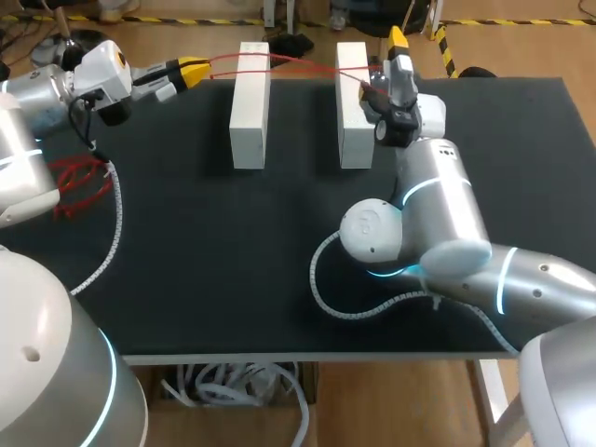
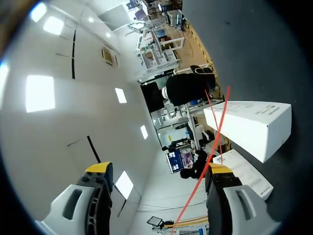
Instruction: Grab the tape and strap the tape.
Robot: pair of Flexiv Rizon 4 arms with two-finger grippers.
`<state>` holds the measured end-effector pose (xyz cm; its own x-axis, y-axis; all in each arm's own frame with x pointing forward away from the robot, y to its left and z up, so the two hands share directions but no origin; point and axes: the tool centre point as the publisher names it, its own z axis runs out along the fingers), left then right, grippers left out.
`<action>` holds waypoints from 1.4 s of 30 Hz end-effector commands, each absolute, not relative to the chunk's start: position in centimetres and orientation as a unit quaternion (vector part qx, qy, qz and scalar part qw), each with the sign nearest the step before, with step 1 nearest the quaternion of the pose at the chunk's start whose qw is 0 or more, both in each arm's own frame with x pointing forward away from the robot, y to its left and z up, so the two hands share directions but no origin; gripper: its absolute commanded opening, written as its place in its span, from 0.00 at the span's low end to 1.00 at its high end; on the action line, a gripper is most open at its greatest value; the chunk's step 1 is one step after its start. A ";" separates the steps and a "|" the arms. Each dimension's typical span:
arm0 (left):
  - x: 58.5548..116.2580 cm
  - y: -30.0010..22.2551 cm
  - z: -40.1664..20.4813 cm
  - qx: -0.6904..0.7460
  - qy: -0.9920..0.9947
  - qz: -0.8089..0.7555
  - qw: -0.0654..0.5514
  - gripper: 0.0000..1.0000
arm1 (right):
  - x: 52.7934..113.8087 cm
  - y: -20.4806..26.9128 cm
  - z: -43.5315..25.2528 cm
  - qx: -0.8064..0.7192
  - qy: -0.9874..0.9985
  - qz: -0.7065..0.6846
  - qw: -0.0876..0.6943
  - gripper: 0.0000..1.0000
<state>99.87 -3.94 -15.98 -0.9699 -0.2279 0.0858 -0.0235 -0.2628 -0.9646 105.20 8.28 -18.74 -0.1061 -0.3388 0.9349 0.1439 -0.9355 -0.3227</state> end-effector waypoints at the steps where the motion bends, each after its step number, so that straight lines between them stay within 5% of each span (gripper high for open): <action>1: 99.9 -4.0 -16.0 -0.104 0.603 -0.788 0.065 0.00 | 104.9 7.7 -19.6 -0.635 0.076 -0.751 0.165 0.82; 33: 99.9 -4.0 -16.0 -0.104 0.603 -0.788 0.065 0.00 | 103.3 7.4 -19.3 -0.634 0.097 -0.750 0.161 0.79; 42: 99.9 -4.0 -16.0 -0.104 0.603 -0.788 0.065 0.00 | 103.3 7.4 -19.4 -0.635 0.099 -0.749 0.161 0.62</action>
<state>99.87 -3.94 -15.98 -0.9699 -0.2279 0.0858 -0.0235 -0.2628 -0.9646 103.54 7.33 -18.44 -0.1280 -0.3654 0.9220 0.1145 -0.9289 -0.3523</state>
